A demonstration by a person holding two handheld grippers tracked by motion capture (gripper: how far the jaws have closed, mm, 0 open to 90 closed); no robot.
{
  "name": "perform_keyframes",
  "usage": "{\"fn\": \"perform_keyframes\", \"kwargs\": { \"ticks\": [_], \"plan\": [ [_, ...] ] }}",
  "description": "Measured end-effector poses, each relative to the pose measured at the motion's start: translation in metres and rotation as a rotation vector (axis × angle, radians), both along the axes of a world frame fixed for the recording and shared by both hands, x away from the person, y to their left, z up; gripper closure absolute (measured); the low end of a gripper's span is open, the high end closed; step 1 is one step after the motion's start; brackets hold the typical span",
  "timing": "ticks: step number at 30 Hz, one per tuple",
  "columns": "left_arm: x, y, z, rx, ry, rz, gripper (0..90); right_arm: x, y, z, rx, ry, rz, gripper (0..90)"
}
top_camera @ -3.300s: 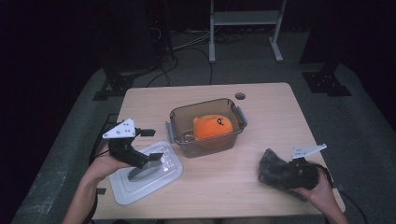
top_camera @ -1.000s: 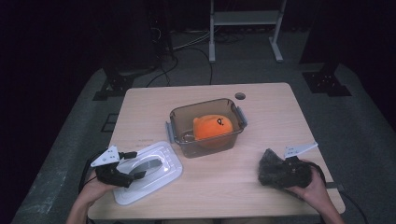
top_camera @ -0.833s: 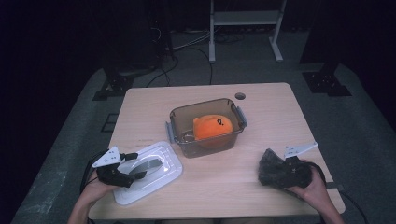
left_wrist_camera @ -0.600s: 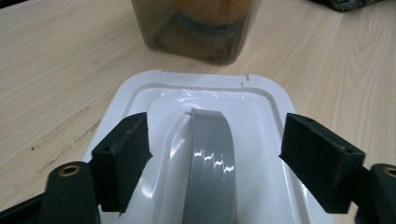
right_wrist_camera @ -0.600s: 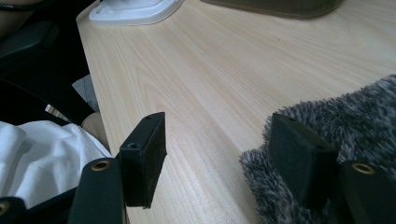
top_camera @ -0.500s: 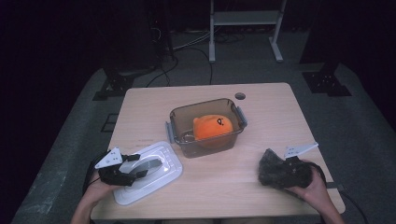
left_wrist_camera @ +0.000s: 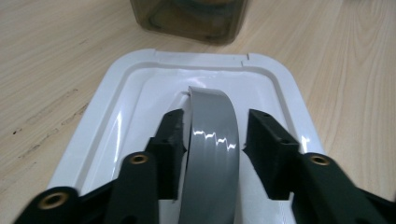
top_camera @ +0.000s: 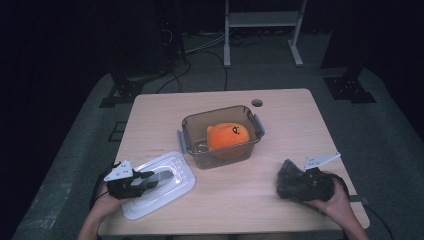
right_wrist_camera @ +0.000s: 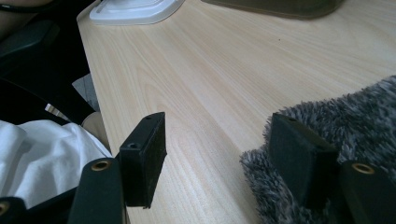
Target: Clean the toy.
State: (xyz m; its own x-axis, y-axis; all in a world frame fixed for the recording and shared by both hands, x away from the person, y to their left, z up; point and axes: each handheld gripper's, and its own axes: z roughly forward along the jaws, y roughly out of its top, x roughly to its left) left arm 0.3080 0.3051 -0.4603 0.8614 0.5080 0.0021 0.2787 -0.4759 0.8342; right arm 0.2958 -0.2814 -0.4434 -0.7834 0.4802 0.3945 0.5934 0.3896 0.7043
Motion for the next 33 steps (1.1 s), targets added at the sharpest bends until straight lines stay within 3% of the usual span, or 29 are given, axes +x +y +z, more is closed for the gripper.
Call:
{"fn": "perform_keyframes", "kwargs": {
  "ticks": [4,14,33],
  "plan": [
    [0.000,0.000,0.000,0.002,-0.010,-0.011,66.1,0.000,0.000,0.000,0.000,0.000,0.000,36.0],
    [-0.003,-0.003,0.002,0.006,-0.011,-0.032,66.6,0.000,0.000,0.000,-0.003,0.000,0.001,35.9],
    [-0.018,-0.002,0.048,0.000,-0.063,-0.067,66.9,-0.001,-0.003,0.001,0.001,-0.006,-0.005,35.9]
  ]
}}
